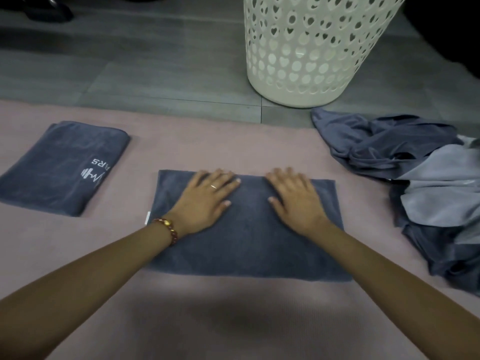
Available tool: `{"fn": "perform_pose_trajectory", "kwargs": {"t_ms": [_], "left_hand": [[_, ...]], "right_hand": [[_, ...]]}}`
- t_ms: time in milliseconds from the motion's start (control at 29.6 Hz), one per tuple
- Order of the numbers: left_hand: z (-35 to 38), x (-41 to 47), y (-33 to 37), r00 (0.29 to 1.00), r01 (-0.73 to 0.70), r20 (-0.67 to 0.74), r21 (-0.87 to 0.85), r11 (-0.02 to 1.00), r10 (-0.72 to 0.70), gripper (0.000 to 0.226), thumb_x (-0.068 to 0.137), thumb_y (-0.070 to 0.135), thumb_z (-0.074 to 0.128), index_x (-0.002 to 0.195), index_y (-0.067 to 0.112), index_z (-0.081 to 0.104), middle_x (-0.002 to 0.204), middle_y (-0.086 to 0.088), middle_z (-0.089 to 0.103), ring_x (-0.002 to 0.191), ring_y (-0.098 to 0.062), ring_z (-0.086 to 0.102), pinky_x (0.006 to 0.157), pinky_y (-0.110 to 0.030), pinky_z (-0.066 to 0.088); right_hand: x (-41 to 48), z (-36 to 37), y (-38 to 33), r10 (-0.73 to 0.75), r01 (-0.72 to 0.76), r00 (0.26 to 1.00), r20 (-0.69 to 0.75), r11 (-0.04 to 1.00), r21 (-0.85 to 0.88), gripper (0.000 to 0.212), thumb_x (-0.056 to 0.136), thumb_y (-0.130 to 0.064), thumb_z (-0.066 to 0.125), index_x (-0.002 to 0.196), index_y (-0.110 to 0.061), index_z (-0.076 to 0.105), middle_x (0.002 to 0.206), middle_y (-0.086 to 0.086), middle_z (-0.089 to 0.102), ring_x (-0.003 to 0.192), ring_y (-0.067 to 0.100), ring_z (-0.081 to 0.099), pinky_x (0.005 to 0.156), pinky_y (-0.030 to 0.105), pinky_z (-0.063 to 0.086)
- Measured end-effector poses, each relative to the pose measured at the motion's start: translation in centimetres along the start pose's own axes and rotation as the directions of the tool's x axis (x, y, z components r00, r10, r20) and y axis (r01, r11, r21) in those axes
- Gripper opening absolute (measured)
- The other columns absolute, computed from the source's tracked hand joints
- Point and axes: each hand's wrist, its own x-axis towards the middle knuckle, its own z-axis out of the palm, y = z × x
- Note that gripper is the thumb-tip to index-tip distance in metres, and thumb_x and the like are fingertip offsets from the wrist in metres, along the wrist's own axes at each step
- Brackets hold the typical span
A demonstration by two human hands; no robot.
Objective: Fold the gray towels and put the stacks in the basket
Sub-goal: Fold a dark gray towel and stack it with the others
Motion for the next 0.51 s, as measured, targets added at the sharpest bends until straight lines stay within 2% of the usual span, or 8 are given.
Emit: {"fn": "perform_pose_trajectory", "kwargs": {"t_ms": [34,101,169,237,338,440,473,507], "left_hand": [[0.4,0.4,0.9,0.996,-0.049,0.078,0.018,0.999,0.048,0.057,0.093,0.044,0.028,0.142,0.017,0.04,0.147,-0.006,0.04,0.135,-0.024,0.038,0.109,-0.043,0.019],[1.6,0.8,1.2,0.986,-0.016,0.166,0.002,1.0,0.015,0.066,0.091,0.053,0.019,0.148,0.02,0.026,0.154,-0.001,0.027,0.142,-0.021,0.025,0.114,-0.044,0.012],[2.2,-0.2,-0.2,0.975,0.102,0.201,-0.037,0.994,-0.093,0.071,0.087,0.06,0.015,0.149,0.025,0.018,0.156,0.002,0.022,0.144,-0.022,0.02,0.114,-0.05,0.009],[2.7,-2.4,-2.3,0.953,0.264,0.157,-0.006,0.964,-0.26,0.075,0.084,0.064,0.019,0.148,0.026,0.023,0.154,0.001,0.028,0.142,-0.027,0.023,0.111,-0.054,0.013],[2.0,-5.4,-5.4,0.845,0.524,0.132,-0.004,0.852,-0.519,0.083,0.079,0.068,0.019,0.148,0.022,0.025,0.155,-0.002,0.025,0.141,-0.029,0.023,0.109,-0.055,0.016],[0.9,-6.7,-5.6,0.718,0.685,0.239,-0.073,0.725,-0.654,0.082,0.081,0.062,0.015,0.151,0.019,0.013,0.158,-0.001,0.012,0.146,-0.019,0.009,0.113,-0.054,-0.002],[0.7,-7.2,-5.0,0.711,0.693,0.24,-0.081,0.716,-0.661,0.081,0.083,0.059,0.014,0.151,0.016,0.011,0.159,-0.003,0.011,0.146,-0.019,0.006,0.112,-0.055,-0.006],[0.4,-7.8,-4.1,0.736,0.67,0.205,-0.082,0.738,-0.645,0.079,0.084,0.057,0.014,0.15,0.014,0.013,0.158,-0.006,0.011,0.146,-0.021,0.006,0.112,-0.055,-0.007]], "right_hand": [[0.2,0.5,-1.1,-0.082,0.085,0.993,0.088,0.996,-0.03,0.061,0.089,-0.046,0.027,0.14,-0.017,0.043,0.142,0.005,0.048,0.132,0.031,0.043,0.107,0.051,0.031],[0.3,1.2,-2.1,-0.118,0.132,0.966,0.229,0.99,-0.045,0.073,0.087,-0.062,0.008,0.149,-0.026,0.022,0.155,-0.006,0.025,0.144,0.022,0.021,0.115,0.049,0.01],[-0.5,2.0,-0.5,-0.016,0.02,0.956,0.293,1.0,-0.011,0.08,0.078,-0.07,-0.007,0.149,-0.035,0.004,0.158,-0.013,0.004,0.147,0.015,0.004,0.115,0.044,-0.006],[-2.1,2.3,2.1,0.127,-0.121,0.963,0.237,0.992,-0.037,0.082,0.075,-0.071,-0.011,0.149,-0.038,0.002,0.158,-0.012,0.002,0.147,0.015,0.001,0.116,0.037,-0.007],[-4.1,1.7,4.5,0.367,-0.367,0.909,0.196,0.93,-0.035,0.071,0.086,-0.068,0.007,0.149,-0.036,0.004,0.159,-0.004,0.001,0.147,0.02,0.002,0.118,0.038,0.002],[-4.6,1.0,4.4,0.559,-0.598,0.787,0.26,0.795,0.103,0.066,0.096,-0.053,0.027,0.151,-0.025,0.002,0.159,0.013,-0.002,0.146,0.029,0.001,0.119,0.041,0.003],[-5.0,0.8,3.9,0.577,-0.612,0.783,0.233,0.781,0.121,0.067,0.097,-0.051,0.027,0.151,-0.02,0.002,0.158,0.014,-0.001,0.146,0.029,0.0,0.119,0.041,0.0],[-5.6,0.7,3.3,0.555,-0.577,0.813,0.173,0.809,0.116,0.067,0.097,-0.05,0.025,0.151,-0.016,0.005,0.158,0.014,0.0,0.146,0.029,-0.001,0.118,0.041,-0.003]]}}
